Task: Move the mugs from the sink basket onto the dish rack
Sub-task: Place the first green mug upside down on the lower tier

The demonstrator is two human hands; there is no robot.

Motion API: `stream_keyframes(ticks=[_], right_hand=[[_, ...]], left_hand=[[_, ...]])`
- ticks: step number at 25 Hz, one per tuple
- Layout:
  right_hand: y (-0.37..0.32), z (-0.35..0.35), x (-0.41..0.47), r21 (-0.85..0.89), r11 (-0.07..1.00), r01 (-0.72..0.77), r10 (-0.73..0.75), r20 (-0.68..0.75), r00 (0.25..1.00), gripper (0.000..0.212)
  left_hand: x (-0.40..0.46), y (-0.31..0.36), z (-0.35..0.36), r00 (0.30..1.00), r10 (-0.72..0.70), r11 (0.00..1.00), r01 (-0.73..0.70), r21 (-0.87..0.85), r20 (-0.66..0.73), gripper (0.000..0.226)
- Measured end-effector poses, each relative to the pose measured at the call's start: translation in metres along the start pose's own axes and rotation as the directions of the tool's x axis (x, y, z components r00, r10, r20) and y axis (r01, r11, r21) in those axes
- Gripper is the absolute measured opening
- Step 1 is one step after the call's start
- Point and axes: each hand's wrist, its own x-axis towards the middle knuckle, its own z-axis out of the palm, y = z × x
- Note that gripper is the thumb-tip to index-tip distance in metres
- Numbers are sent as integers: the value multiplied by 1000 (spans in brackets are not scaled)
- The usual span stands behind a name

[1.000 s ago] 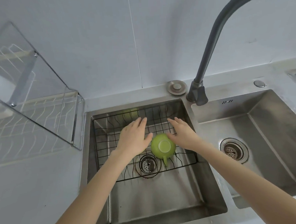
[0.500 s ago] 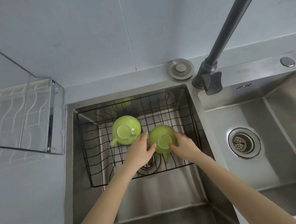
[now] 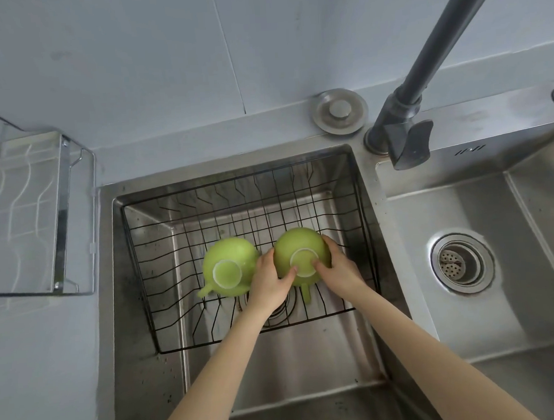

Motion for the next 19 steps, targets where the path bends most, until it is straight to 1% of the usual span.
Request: stream_keyframes(ticks=[3, 9, 12, 19], right_hand=[[0, 2, 0, 4, 1000, 2, -2, -17, 1000, 58], [-1, 0, -3, 51, 999, 8, -7, -29, 1000, 57], [-2, -1, -9, 79, 997, 16, -13, -40, 999, 57], [-10, -9, -34, 63, 995, 74, -66, -115, 991, 57]], left_hand=[[1, -2, 1, 1000, -2, 1000, 2, -11, -23, 59], [0, -1, -1, 1000, -28, 998, 28, -54, -2, 62], [-3, 0, 0, 1000, -10, 999, 11, -45, 4, 63], [-25, 7, -10, 998, 20, 989, -27, -147, -53, 62]])
